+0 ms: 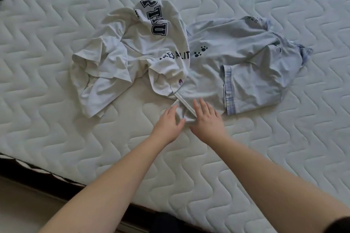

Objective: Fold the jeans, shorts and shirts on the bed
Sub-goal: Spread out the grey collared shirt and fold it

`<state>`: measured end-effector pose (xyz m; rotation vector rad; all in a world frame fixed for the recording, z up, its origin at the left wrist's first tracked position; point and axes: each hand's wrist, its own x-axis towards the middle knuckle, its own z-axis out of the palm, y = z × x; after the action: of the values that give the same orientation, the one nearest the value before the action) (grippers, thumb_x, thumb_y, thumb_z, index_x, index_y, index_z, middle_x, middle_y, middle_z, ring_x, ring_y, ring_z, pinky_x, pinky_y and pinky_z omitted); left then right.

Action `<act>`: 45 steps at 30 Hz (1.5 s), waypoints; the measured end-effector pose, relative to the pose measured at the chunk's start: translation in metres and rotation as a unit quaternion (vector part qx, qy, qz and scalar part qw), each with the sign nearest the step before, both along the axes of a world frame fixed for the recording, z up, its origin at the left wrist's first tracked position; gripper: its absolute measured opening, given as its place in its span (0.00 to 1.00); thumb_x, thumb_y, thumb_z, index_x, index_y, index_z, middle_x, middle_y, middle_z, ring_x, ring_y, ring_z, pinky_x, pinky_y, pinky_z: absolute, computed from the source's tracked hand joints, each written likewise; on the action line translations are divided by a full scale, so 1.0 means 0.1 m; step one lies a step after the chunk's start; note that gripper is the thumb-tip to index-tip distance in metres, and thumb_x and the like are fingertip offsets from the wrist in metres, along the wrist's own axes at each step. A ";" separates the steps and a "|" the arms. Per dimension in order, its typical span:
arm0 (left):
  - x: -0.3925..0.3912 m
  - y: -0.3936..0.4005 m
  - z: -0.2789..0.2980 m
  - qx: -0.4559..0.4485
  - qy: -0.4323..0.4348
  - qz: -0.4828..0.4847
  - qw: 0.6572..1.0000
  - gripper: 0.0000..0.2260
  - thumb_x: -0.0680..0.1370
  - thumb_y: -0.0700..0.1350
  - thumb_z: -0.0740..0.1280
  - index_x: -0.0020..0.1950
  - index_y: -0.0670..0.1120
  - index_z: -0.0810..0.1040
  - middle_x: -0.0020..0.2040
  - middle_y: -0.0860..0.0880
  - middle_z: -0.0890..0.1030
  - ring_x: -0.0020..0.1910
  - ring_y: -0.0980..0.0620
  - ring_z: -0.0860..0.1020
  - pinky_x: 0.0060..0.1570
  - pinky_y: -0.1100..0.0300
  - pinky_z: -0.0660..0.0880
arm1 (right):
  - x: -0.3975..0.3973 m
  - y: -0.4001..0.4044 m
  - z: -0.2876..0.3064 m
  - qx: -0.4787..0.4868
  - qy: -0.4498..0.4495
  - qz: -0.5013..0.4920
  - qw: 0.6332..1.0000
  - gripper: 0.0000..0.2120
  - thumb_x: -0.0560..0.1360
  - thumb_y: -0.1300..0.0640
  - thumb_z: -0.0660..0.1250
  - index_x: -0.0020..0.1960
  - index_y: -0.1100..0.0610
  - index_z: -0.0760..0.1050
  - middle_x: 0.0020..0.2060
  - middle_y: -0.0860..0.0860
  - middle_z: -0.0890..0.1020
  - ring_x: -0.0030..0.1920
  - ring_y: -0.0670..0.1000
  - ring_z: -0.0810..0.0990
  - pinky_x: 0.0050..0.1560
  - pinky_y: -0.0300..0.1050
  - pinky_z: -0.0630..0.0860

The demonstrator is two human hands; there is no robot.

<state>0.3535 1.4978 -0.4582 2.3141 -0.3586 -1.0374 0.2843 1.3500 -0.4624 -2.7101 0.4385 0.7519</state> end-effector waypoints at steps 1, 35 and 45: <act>0.04 -0.05 -0.10 -0.003 0.033 0.043 0.999 0.31 0.80 0.52 0.64 0.79 0.45 0.56 0.76 0.44 0.63 0.75 0.47 0.61 0.73 0.54 0.59 | 0.05 -0.04 -0.12 0.000 0.001 -0.008 1.000 0.42 0.76 0.44 0.62 0.79 0.49 0.39 0.80 0.51 0.43 0.79 0.53 0.45 0.76 0.50 0.47; -0.61 -0.99 -0.34 -0.207 0.219 0.477 0.826 0.05 0.78 0.34 0.64 0.51 0.40 0.77 0.53 0.39 0.81 0.49 0.45 0.79 0.54 0.49 0.76 | -0.87 -0.82 -0.35 0.110 -0.051 0.005 0.993 0.31 0.80 0.54 0.59 0.80 0.49 0.50 0.79 0.48 0.55 0.77 0.49 0.57 0.72 0.42 0.53; -1.57 -1.11 0.42 -0.167 0.079 0.220 0.958 0.28 0.71 0.36 0.61 0.72 0.45 0.68 0.63 0.52 0.75 0.62 0.54 0.73 0.62 0.64 0.66 | -1.95 -0.87 0.27 0.379 0.036 -0.180 0.907 0.27 0.76 0.64 0.60 0.74 0.50 0.64 0.69 0.45 0.70 0.70 0.45 0.68 0.63 0.30 0.62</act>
<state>0.1968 1.3864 -0.4166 1.8761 0.0478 -0.8525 0.0890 1.2633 -0.4353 -1.8166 0.5098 0.7207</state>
